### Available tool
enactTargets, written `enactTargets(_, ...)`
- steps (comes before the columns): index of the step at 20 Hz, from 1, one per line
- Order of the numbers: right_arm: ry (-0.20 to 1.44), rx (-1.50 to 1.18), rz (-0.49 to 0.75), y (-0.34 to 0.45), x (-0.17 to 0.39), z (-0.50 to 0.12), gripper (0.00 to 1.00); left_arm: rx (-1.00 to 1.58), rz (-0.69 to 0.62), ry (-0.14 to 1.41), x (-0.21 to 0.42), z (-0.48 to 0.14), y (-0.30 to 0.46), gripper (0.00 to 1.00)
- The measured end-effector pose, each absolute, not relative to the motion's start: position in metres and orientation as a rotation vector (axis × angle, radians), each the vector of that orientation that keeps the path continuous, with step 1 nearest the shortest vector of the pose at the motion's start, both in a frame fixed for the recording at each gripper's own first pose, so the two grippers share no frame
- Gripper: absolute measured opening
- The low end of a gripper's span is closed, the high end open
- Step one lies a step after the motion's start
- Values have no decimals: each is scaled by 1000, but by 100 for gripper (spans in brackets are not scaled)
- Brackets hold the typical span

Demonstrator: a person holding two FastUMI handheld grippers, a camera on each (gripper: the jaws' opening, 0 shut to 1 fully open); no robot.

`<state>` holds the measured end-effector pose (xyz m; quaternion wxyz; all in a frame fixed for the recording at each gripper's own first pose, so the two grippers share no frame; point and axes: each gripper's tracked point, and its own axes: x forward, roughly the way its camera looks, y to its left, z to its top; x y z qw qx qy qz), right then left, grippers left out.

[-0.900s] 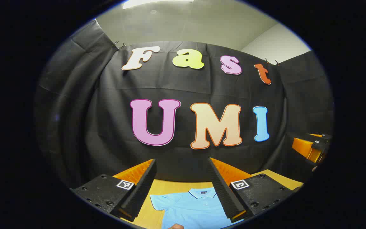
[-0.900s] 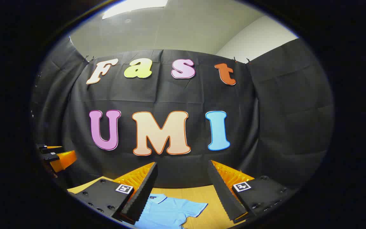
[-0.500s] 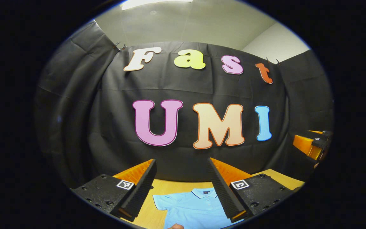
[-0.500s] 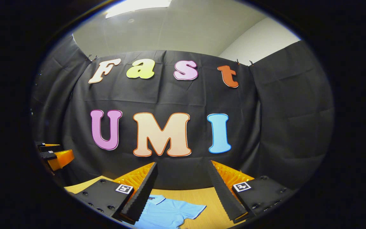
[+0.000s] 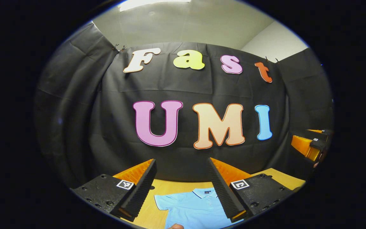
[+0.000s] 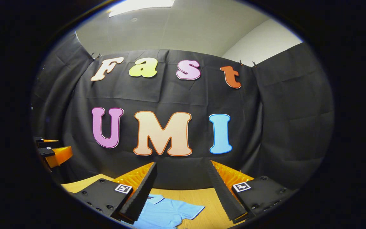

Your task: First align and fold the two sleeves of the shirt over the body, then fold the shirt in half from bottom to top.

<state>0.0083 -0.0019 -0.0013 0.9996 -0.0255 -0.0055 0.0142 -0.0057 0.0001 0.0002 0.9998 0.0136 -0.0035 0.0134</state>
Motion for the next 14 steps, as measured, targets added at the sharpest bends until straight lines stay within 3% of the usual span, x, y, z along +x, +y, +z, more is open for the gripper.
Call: enactTargets(14,128,-113,83,-43,73,-90,100,49,98,17,-5,-9,-17,95)
